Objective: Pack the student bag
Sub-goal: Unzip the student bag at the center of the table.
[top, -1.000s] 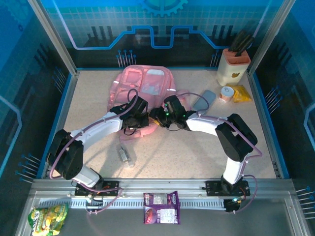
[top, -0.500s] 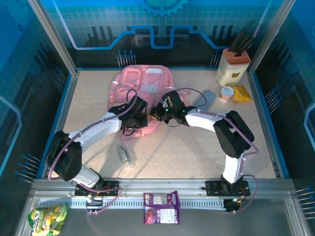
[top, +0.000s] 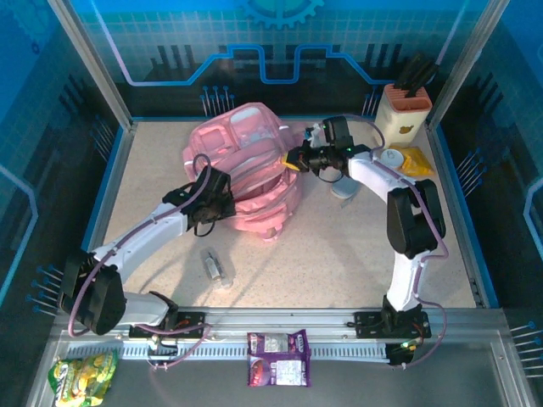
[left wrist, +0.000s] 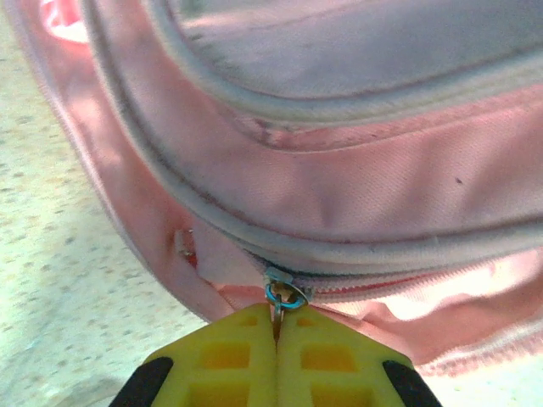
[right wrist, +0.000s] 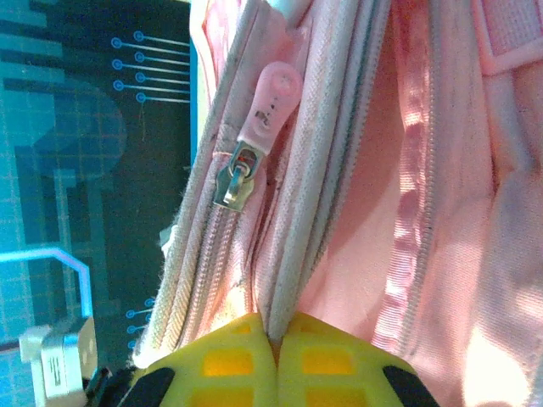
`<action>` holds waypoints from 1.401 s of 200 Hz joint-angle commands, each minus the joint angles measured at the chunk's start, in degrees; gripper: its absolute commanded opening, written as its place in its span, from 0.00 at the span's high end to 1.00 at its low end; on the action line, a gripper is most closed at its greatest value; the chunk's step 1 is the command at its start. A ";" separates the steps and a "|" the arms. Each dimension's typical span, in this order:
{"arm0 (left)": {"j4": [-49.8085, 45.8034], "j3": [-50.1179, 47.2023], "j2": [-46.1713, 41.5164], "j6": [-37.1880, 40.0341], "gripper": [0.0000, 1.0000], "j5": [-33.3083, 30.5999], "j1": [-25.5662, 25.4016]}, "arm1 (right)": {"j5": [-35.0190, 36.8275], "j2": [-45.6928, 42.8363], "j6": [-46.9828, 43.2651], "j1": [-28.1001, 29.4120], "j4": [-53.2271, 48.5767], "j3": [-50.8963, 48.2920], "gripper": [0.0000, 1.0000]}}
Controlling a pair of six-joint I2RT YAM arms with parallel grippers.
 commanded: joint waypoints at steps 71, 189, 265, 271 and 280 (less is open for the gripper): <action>11.93 5.74 9.06 -3.67 1.00 4.56 -8.39 | 2.15 -5.50 8.83 9.02 14.96 -12.92 0.47; 9.96 3.33 5.96 -2.92 1.00 4.25 -8.89 | 11.41 -4.54 6.46 14.67 12.69 -12.69 0.89; 8.26 -5.45 -2.39 7.95 1.00 -2.55 -8.90 | 0.77 -7.48 -0.91 3.22 5.32 -9.64 1.00; 8.44 -5.68 -2.73 9.66 1.00 -3.84 -8.83 | -0.10 -7.51 -0.80 2.34 5.37 -9.52 1.00; 9.49 -6.12 -3.23 12.16 1.00 -5.45 -8.60 | -0.55 -7.56 -1.21 1.35 4.70 -9.16 1.00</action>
